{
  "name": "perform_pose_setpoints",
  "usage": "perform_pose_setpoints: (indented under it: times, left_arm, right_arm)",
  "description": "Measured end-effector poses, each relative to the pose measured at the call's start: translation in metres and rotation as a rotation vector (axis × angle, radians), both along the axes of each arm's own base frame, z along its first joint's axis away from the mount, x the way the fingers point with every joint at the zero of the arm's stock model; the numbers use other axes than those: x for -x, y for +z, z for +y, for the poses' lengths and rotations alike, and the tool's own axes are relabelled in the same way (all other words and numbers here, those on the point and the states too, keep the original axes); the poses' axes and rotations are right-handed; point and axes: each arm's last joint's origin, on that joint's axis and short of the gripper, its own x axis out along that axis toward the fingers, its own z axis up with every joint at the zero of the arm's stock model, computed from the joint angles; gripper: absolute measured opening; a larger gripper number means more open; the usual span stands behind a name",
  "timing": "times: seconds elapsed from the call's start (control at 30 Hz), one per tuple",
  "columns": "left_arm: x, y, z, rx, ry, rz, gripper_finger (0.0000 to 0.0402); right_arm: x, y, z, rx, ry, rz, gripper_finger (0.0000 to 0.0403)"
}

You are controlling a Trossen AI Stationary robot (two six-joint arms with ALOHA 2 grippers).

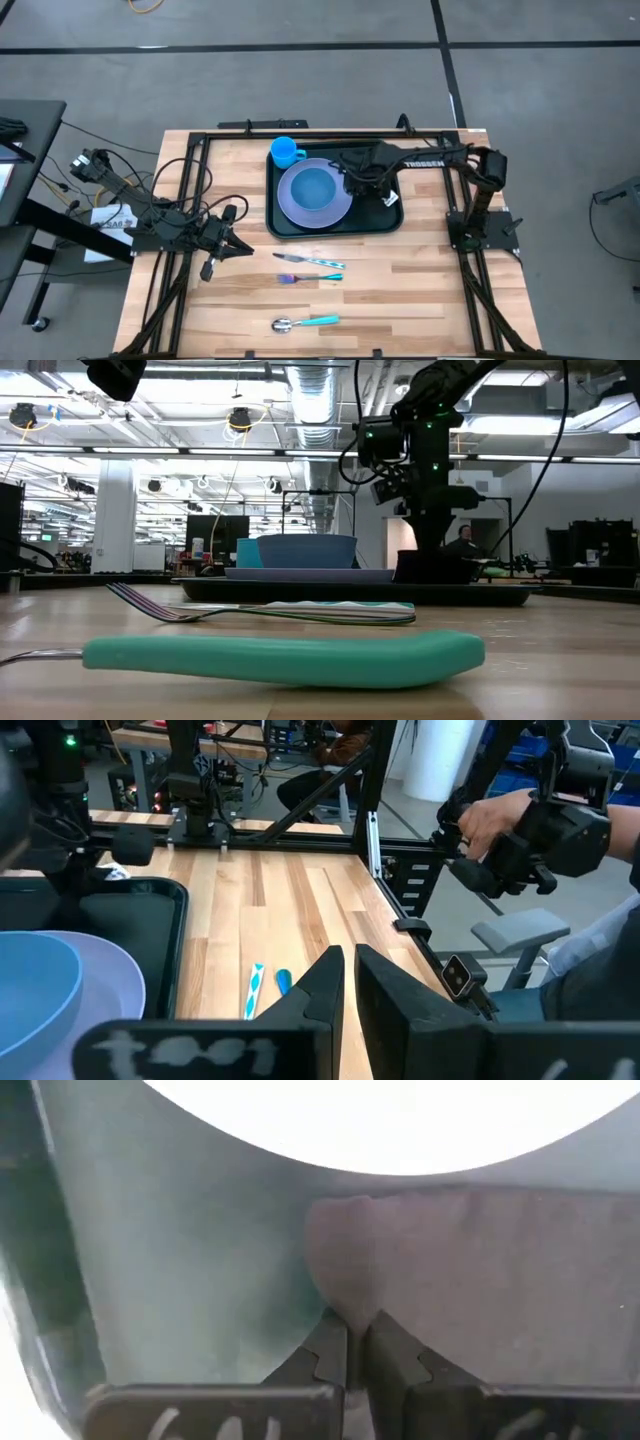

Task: Set up tray
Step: Put the black napkin on the black tray

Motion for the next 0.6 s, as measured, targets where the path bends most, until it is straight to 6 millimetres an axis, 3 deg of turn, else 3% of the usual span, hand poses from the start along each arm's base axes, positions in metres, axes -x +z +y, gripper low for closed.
perform_pose_setpoints:
  times: [0.37,0.6]
  left_arm:
    - [0.0,-0.0001,0.0,0.0,-0.002,0.001,0.0015]
    - [0.0003,-0.0017,0.0001,-0.005,-0.001,0.016,0.0015]
  right_arm:
    - [-0.0012,-0.0003,0.0091,-0.062,-0.006,-0.004,0.0022]
    - [-0.0016,-0.0003,0.01,-0.101,-0.019,-0.014,0.0063]
